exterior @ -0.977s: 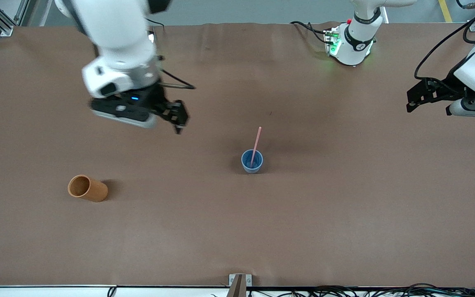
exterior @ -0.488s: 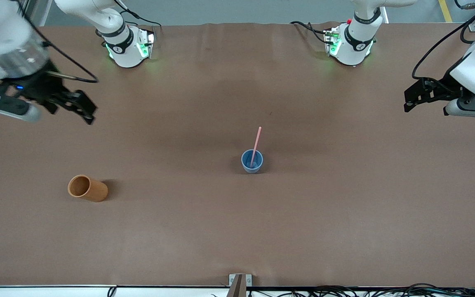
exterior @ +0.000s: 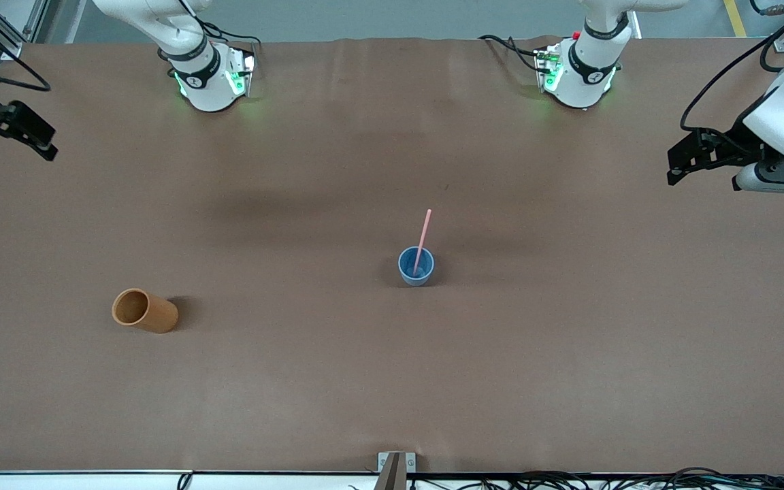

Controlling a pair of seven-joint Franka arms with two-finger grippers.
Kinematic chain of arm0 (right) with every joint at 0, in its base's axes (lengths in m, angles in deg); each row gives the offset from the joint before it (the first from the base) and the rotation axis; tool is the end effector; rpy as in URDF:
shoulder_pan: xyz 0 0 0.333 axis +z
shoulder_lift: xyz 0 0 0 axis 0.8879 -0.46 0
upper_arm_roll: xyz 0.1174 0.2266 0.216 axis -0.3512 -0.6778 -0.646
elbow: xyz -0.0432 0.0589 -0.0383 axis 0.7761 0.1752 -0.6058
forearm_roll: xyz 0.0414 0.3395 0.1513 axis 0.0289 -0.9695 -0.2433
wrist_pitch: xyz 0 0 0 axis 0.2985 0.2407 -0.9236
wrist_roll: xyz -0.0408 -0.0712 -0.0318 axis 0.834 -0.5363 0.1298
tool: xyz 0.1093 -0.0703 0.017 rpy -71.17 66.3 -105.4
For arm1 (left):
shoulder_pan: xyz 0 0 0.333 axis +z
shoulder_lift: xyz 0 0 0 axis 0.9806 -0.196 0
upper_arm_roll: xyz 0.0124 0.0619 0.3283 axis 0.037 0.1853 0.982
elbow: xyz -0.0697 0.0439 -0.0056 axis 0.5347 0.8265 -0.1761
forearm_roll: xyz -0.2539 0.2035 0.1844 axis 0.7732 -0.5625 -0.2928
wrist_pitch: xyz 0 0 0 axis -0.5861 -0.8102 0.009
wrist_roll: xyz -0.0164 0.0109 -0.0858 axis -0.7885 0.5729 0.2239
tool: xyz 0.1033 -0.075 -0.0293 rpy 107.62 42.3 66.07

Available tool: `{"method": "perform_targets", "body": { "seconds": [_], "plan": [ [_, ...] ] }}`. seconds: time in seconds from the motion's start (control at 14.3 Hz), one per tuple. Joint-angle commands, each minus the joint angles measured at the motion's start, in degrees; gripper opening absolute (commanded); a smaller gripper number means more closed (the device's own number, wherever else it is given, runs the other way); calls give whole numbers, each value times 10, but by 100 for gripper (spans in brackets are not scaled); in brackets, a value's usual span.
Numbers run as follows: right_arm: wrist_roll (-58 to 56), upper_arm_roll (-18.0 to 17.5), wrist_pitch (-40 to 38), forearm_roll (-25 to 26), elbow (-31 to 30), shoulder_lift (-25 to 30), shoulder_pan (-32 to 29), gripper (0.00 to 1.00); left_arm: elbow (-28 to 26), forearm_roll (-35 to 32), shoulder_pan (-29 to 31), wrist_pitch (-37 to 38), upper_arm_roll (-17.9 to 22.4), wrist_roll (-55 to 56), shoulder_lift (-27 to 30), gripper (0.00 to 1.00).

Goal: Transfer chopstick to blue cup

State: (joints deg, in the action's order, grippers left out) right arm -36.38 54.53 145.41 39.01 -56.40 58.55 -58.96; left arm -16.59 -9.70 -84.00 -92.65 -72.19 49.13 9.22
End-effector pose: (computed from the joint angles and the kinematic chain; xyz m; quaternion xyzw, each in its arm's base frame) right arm 0.4778 -0.0009 0.6685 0.9961 -0.0742 0.0231 0.0426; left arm 0.5374 -0.0829 0.6381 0.9983 -0.0564 0.0135 0.0055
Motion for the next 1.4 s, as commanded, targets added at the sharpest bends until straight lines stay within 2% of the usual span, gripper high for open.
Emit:
{"method": "perform_targets", "body": {
  "seconds": [0.0, 0.35, 0.56, 0.77, 1.12, 1.33],
  "plan": [
    [-27, -9, -10, -22, -14, 17, -6, 100, 12, 9, 2, 1, -1, 0, -5, 100],
    [-84, -5, -6, -40, -1, -6, -14, 100, 12, 9, 2, 1, -1, 0, -5, 100],
    [-103, -3, -7, -40, 63, -56, -38, 100, 12, 9, 2, 1, -1, 0, -5, 100],
    [-102, -3, -10, -41, 96, -84, -53, 100, 12, 9, 2, 1, -1, 0, -4, 100],
    [-103, -3, -13, -73, 76, -82, -64, 99, 11, 9, 2, 1, -1, 0, -5, 100],
    [-108, -4, -11, -69, 76, -82, -62, 99, 12, 9, 2, 1, -1, 0, -4, 100]
  ]
}}
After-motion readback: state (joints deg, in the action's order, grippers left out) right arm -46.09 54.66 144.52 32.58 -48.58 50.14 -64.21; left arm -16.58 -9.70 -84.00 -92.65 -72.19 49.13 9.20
